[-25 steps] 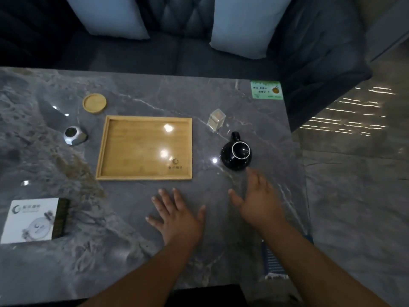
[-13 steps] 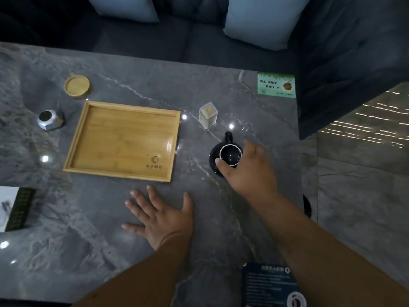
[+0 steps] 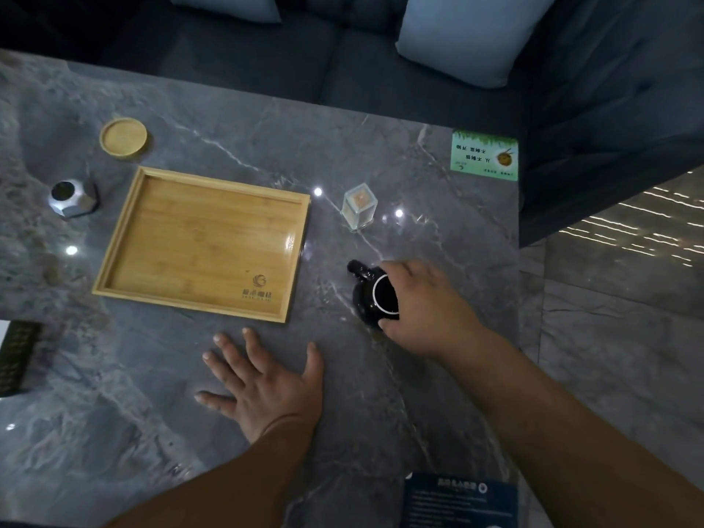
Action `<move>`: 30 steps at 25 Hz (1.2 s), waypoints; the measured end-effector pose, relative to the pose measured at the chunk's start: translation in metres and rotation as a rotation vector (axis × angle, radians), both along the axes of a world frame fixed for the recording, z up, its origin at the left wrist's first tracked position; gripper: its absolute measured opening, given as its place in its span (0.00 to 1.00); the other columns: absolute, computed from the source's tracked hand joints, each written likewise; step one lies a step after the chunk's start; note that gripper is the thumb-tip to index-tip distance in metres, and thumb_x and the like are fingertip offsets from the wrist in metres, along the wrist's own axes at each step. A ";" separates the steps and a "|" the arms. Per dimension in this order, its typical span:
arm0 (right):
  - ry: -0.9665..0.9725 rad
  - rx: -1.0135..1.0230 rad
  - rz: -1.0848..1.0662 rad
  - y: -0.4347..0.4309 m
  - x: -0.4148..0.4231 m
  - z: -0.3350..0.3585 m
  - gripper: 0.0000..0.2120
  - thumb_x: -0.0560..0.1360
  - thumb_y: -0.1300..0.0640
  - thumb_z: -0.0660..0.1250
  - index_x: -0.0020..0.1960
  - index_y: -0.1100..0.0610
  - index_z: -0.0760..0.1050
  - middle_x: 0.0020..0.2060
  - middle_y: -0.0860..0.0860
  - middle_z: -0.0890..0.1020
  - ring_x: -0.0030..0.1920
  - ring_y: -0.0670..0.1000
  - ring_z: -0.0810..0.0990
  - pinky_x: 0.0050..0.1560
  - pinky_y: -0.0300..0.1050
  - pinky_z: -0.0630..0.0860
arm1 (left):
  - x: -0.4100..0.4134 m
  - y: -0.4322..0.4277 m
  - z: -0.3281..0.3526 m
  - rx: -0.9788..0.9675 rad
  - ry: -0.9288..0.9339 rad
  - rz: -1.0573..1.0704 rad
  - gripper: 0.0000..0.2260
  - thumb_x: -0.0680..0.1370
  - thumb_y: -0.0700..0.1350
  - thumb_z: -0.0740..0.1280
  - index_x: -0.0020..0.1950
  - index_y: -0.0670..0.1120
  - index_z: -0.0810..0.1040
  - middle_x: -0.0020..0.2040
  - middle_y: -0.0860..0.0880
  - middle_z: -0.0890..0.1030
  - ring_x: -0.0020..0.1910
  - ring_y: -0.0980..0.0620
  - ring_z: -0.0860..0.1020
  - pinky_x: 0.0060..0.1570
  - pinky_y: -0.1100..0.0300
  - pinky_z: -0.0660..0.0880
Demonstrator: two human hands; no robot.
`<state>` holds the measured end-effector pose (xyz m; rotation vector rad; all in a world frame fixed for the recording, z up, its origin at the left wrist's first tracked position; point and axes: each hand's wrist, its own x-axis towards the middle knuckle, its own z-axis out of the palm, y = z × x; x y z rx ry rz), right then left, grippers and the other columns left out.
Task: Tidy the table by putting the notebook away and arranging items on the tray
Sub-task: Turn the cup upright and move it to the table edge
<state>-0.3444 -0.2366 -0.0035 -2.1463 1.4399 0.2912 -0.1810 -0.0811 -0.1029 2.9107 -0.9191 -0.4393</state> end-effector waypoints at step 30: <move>0.145 -0.399 0.859 0.026 0.031 0.022 0.14 0.78 0.61 0.51 0.52 0.58 0.75 0.53 0.60 0.79 0.52 0.60 0.75 0.48 0.55 0.72 | -0.001 0.003 -0.006 -0.044 -0.011 -0.004 0.47 0.69 0.73 0.59 0.81 0.47 0.56 0.83 0.41 0.53 0.82 0.40 0.47 0.73 0.24 0.46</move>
